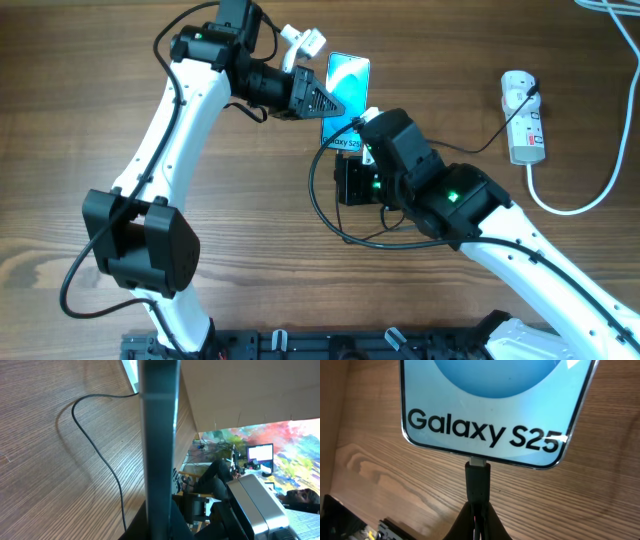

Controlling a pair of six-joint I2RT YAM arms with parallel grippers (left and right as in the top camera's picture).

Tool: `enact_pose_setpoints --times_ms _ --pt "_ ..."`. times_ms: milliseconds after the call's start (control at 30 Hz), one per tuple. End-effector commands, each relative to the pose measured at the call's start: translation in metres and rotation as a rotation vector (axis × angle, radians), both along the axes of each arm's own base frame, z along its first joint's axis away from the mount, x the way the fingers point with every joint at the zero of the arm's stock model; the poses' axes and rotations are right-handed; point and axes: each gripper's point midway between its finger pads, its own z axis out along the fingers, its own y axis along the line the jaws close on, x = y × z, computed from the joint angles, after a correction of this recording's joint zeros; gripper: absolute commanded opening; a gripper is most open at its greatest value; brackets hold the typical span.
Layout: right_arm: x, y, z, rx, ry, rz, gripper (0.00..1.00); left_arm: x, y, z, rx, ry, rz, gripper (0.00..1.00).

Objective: Plug charger to phone and switch on socket
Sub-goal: 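Lower the connected phone and plug together onto the table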

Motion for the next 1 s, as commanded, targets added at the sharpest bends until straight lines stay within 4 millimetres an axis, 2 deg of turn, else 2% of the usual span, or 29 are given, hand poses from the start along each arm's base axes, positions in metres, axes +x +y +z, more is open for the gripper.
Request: enact_pose_setpoints --times_ms 0,400,533,733,967 --pt "0.012 -0.008 0.006 -0.039 -0.048 -0.042 0.04 -0.007 -0.005 0.020 -0.043 -0.029 -0.018 0.04" --pt "0.019 -0.005 0.012 -0.009 -0.070 -0.069 0.04 -0.007 -0.004 0.019 -0.036 -0.030 -0.016 0.04" --pt "0.028 -0.014 0.013 -0.008 -0.074 -0.095 0.04 -0.007 -0.004 0.019 -0.036 -0.030 -0.016 0.04" --pt "0.036 -0.009 0.023 0.016 -0.136 -0.053 0.04 -0.007 -0.004 0.019 -0.036 -0.027 -0.016 0.04" --pt "0.047 -0.016 0.026 -0.039 -0.206 -0.066 0.05 -0.010 -0.003 0.018 -0.031 -0.008 -0.016 0.04"
